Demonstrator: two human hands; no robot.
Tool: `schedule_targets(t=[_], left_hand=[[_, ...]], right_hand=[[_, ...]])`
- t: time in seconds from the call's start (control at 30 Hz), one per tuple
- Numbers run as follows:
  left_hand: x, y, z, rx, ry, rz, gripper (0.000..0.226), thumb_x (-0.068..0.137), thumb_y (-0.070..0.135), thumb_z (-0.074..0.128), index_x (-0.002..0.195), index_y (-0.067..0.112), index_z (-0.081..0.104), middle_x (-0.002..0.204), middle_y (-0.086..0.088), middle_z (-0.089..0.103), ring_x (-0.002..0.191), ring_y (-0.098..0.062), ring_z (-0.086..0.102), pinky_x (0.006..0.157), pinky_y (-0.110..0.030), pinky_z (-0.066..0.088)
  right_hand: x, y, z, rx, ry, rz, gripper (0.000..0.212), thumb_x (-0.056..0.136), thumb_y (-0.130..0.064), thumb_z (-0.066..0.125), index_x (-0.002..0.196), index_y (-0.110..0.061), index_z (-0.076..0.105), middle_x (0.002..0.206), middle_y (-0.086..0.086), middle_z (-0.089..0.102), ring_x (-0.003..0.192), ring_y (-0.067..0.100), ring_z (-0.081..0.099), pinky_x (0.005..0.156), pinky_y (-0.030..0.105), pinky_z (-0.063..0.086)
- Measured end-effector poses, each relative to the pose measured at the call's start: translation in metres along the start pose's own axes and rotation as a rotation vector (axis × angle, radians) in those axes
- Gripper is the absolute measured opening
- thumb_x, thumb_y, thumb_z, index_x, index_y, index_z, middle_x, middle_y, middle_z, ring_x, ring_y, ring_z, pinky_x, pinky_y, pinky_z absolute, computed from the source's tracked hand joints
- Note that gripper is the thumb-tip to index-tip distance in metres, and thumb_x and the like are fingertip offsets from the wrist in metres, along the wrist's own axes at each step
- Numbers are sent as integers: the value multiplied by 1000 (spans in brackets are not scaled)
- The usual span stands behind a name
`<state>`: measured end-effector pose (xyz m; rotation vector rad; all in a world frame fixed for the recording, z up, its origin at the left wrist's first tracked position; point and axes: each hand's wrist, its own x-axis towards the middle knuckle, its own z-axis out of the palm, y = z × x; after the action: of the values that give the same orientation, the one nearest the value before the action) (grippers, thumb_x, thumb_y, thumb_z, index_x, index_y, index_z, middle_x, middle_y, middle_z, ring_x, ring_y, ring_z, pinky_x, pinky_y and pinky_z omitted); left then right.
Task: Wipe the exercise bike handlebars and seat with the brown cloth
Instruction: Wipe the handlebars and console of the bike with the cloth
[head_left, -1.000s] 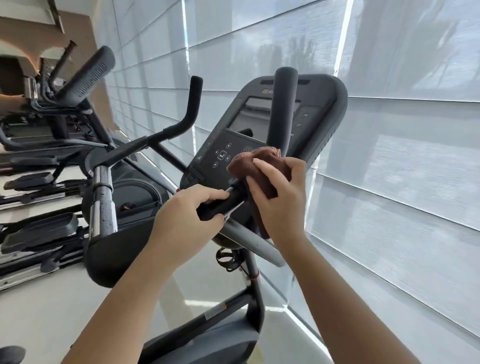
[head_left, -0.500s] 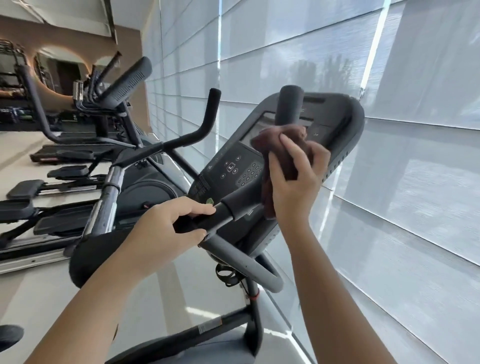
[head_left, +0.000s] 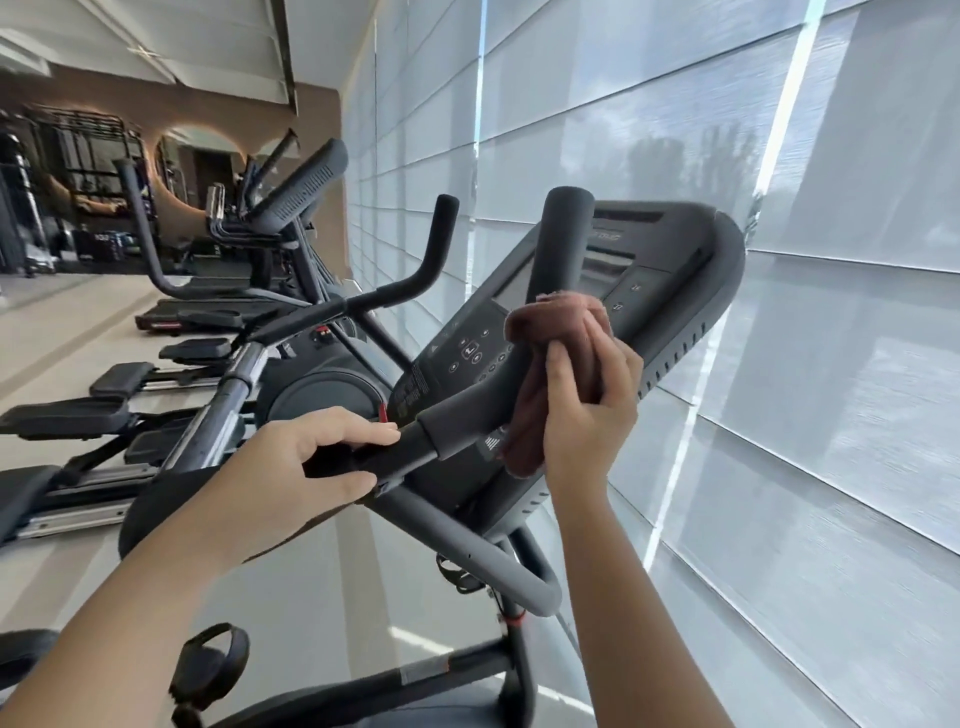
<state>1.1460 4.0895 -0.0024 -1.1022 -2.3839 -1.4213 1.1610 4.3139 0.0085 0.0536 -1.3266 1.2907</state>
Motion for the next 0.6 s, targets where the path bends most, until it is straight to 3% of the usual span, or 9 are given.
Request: schedule_targets(t=[0.1, 0.17, 0.37, 0.6], left_hand=[[0, 0, -2, 19, 10, -13, 48, 76, 0, 69, 97, 43, 66, 106, 23, 65, 103, 3, 56, 84, -3, 36], [0, 0, -2, 37, 22, -10, 49, 75, 0, 69, 97, 44, 66, 106, 25, 65, 103, 3, 56, 84, -4, 37], [1, 3, -1, 34, 24, 1, 43, 74, 6, 70, 96, 43, 67, 105, 23, 65, 104, 3, 56, 87, -4, 36], [1, 2, 1, 23, 35, -4, 45, 74, 4, 71, 96, 43, 66, 104, 25, 65, 103, 3, 56, 86, -5, 37]], right_hand=[[54, -16, 6, 22, -49, 51, 24, 81, -18, 63, 100, -32, 63, 108, 2, 60, 103, 9, 57, 98, 32, 44], [82, -24, 10, 46, -86, 50, 24, 82, -19, 63, 102, -31, 63, 112, 7, 62, 105, 12, 59, 99, 37, 44], [5, 7, -3, 79, -26, 109, 27, 82, -22, 61, 97, -44, 59, 108, -4, 62, 102, 4, 58, 92, 25, 46], [75, -16, 10, 85, -79, 64, 26, 83, -20, 61, 109, -19, 62, 108, 0, 64, 104, 10, 59, 93, 26, 47]])
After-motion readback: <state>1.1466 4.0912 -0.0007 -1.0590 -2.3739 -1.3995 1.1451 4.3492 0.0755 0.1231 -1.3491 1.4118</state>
